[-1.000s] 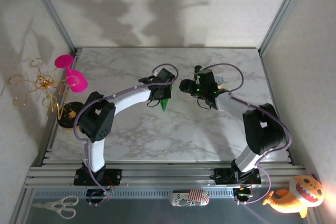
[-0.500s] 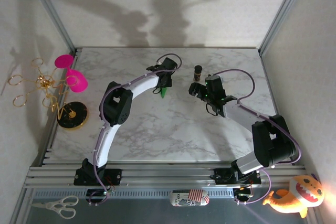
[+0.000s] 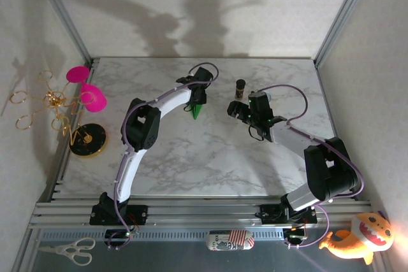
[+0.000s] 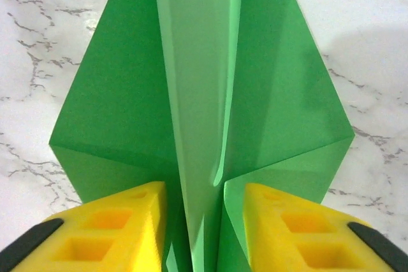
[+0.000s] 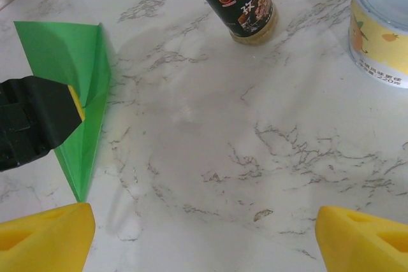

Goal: Fold a paper plane with a square sheet of paper (pick it up from the middle)
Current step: Move the paper plane to the top-center of the table.

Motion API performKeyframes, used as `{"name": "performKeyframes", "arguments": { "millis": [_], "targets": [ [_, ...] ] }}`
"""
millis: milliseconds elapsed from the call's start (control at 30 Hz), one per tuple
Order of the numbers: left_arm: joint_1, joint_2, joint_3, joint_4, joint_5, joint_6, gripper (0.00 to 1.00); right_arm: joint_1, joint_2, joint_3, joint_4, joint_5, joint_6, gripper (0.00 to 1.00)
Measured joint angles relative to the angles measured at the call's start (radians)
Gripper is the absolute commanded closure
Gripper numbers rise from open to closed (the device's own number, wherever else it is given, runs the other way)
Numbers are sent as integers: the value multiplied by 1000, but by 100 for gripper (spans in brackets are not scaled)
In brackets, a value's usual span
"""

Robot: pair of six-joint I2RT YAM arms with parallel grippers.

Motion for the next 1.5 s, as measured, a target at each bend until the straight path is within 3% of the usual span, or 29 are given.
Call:
{"name": "performKeyframes", "arguments": {
  "millis": [333, 767, 1333, 1500],
  "targets": [
    [0, 31, 11, -14, 7, 10, 53, 0, 12, 0, 0, -6, 1, 11],
    [2, 35, 11, -9, -2, 4, 28, 0, 36, 0, 0, -20, 8, 10],
    [2, 0, -6, 18, 6, -42, 41, 0, 39, 0, 0, -20, 24, 10],
    [2, -54, -8, 30, 6, -56, 40, 0, 42, 0, 0, -24, 26, 10]
  ]
}}
